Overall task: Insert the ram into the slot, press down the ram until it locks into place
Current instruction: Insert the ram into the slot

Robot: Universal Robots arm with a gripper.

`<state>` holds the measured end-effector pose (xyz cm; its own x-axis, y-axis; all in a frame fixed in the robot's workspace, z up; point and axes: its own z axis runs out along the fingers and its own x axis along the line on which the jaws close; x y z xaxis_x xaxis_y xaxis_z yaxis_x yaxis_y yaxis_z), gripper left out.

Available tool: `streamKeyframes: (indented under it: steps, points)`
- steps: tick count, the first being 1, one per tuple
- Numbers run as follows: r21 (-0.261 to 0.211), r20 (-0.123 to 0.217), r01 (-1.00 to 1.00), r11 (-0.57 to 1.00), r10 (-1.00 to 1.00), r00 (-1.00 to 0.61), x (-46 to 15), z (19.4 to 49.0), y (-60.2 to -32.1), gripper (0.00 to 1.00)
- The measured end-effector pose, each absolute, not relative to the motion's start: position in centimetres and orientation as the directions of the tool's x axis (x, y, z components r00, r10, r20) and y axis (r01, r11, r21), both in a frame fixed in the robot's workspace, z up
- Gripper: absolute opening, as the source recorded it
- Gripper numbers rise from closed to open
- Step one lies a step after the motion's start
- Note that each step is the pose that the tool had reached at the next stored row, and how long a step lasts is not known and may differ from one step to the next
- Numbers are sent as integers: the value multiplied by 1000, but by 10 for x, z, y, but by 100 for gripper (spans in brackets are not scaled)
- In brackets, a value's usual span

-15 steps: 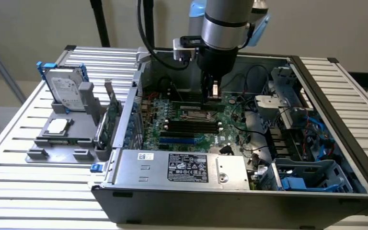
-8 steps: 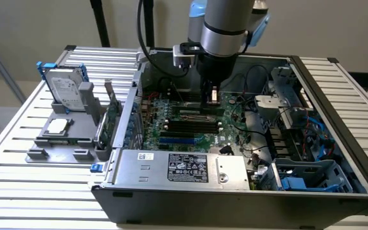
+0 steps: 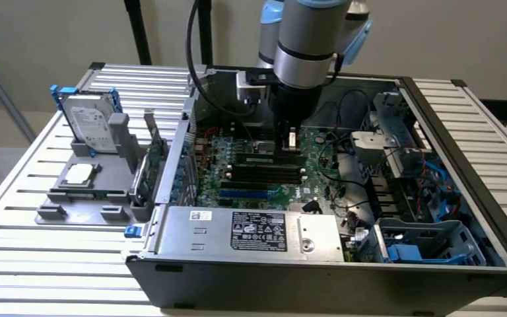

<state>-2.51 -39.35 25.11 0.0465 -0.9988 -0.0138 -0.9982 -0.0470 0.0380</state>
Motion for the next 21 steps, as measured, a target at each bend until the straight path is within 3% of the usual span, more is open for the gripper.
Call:
streamKeyframes:
  steps: [12,21]
  points:
    - [39,16,-998,-48,-999,48,-29,243,-394,13]
    - [37,17,-998,-48,-999,48,-29,238,-394,13]
